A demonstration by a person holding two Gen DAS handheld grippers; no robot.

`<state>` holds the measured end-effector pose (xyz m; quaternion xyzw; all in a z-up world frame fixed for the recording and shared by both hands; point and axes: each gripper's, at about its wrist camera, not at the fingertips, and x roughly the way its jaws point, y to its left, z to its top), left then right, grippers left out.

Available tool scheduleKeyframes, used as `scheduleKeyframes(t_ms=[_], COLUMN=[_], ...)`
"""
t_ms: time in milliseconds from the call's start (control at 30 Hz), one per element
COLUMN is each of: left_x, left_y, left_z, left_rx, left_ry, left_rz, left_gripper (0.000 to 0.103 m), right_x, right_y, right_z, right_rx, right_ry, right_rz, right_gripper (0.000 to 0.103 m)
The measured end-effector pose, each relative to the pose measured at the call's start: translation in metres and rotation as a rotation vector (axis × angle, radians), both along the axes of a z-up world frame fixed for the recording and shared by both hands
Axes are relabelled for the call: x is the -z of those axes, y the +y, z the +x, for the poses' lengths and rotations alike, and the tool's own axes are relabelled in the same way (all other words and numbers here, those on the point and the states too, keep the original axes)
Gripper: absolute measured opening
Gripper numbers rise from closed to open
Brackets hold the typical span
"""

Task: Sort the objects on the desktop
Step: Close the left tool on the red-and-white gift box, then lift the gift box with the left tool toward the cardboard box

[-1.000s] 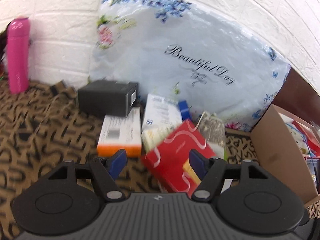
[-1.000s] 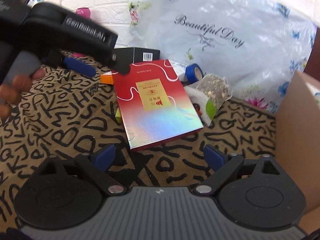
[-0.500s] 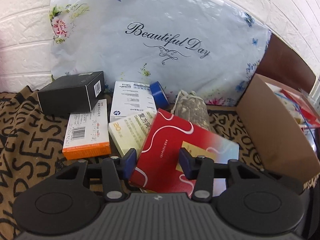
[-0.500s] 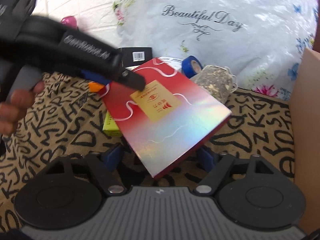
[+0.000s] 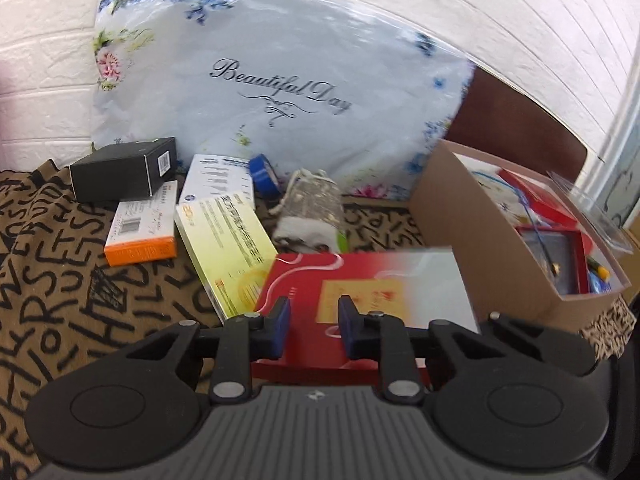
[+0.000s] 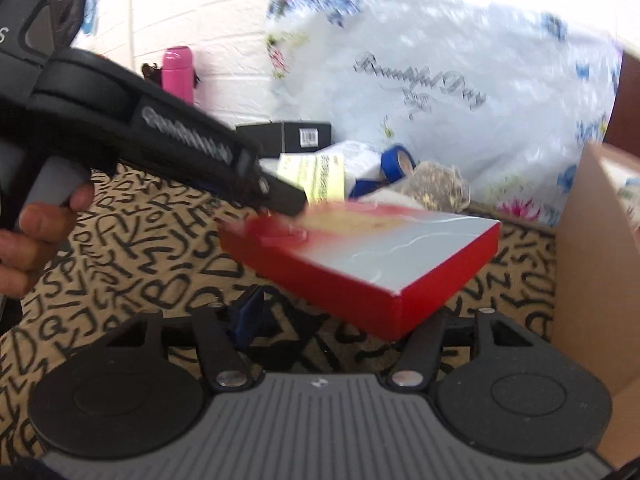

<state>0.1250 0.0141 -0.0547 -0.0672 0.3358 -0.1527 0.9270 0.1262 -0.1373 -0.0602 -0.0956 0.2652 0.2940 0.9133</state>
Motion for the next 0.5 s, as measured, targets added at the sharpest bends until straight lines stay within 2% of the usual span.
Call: scheduleKeyframes(t_ms=[67, 100, 133, 167, 233, 367, 500], left_x=[0.004, 0.007, 0.010, 0.013, 0.020, 0.034, 0.038], left_y=[-0.003, -0.003, -0.003, -0.003, -0.002, -0.004, -0.012], left_z=[-0.010, -0.015, -0.018, -0.022, -0.023, -0.016, -0.010], left_rx=[0.001, -0.001, -0.004, -0.010, -0.022, -0.026, -0.013], left_ry=[0.008, 0.014, 0.019, 0.022, 0.035, 0.081, 0.077], left_rz=[0.008, 0.007, 0.008, 0.012, 0.017, 0.021, 0.035], left_gripper=[0.035, 0.040, 0.050, 0.054, 0.054, 0.060, 0.064], right_x=[-0.005, -0.006, -0.004, -0.002, 0.005, 0.012, 0.011], right_y=[-0.005, -0.009, -0.013, -0.018, -0.028, -0.039, -0.038], right_z=[-0.009, -0.013, -0.016, -0.020, -0.031, -0.048, -0.051], right_rx=[0.002, 0.002, -0.003, 0.002, 0.021, 0.040, 0.016], right_ry=[0.003, 0.022, 0.061, 0.087, 0.100, 0.036, 0.063], right_rz=[0.005, 0.001, -0.014, -0.028, -0.083, -0.196, -0.165], right_gripper=[0.061, 0.067, 0.074, 0.079, 0.079, 0.079, 0.079])
